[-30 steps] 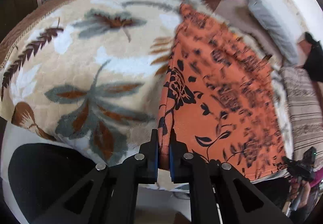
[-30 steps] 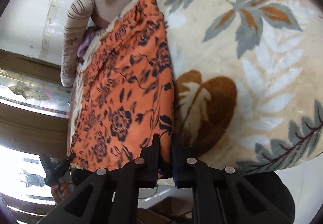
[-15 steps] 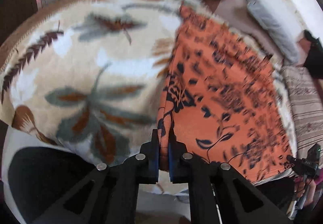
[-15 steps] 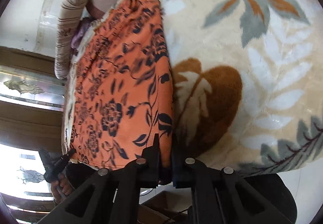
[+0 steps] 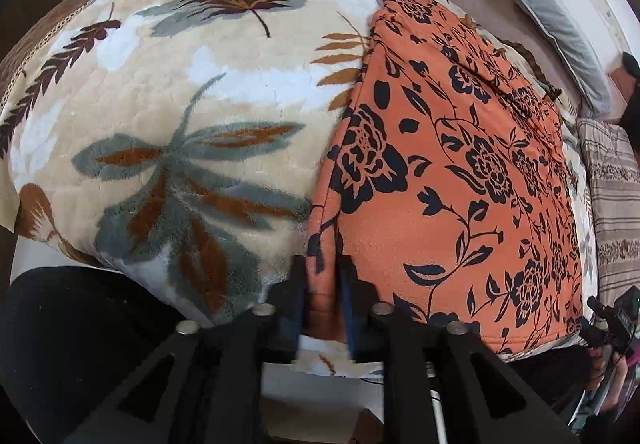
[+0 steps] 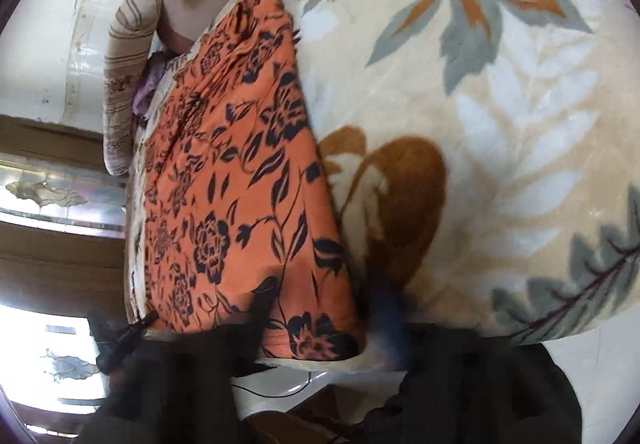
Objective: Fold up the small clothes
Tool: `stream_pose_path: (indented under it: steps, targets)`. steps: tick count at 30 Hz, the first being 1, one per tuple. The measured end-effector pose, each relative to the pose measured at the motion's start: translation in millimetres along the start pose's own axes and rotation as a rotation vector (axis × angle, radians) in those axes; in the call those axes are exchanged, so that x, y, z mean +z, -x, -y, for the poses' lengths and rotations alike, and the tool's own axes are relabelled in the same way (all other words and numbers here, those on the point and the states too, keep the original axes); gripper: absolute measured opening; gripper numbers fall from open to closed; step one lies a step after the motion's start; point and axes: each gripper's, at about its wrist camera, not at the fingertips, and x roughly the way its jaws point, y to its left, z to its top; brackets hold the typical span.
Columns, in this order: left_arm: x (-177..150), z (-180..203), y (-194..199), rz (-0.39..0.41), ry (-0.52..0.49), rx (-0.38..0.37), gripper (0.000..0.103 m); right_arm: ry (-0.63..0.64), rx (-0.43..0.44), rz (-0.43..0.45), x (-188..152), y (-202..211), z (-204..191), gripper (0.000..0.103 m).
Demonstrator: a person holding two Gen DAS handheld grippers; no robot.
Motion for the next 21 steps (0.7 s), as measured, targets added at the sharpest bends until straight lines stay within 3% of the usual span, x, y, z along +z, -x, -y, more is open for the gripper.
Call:
stream_pose_path:
  steps: [2, 3, 4, 5, 7, 12, 18, 21]
  targets:
    - [-2, 1, -3, 0.001, -0.011, 0.013, 0.024, 0.031, -0.024, -0.012, -1, -3, -2, 0.067]
    - [-3, 3, -3, -0.001, -0.026, 0.014, 0.023, 0.039, -0.029, -0.02, -2, -4, -4, 0.055]
    - [-5, 6, -1, 0.002, -0.048, 0.018, 0.016, 0.042, -0.038, -0.033, -2, -7, -5, 0.038]
    - [-6, 9, 0, 0.003, -0.068, 0.016, 0.007, 0.04, -0.039, -0.056, -2, -9, -4, 0.013]
    - [-5, 12, 11, 0.032, -0.073, -0.012, 0.007, 0.049, -0.046, -0.071, -4, -12, -5, 0.009]
    - [8, 15, 47, 0.13, -0.067, -0.071, 0.007, 0.079, 0.052, 0.018, 2, 18, -25, 0.008]
    - [1, 8, 5, 0.0, -0.061, -0.007, 0.007, 0.033, 0.015, -0.055, 0, -7, -3, 0.008]
    - [1, 8, 10, 0.007, -0.072, -0.025, 0.007, 0.021, 0.033, -0.052, -3, -9, 2, 0.008]
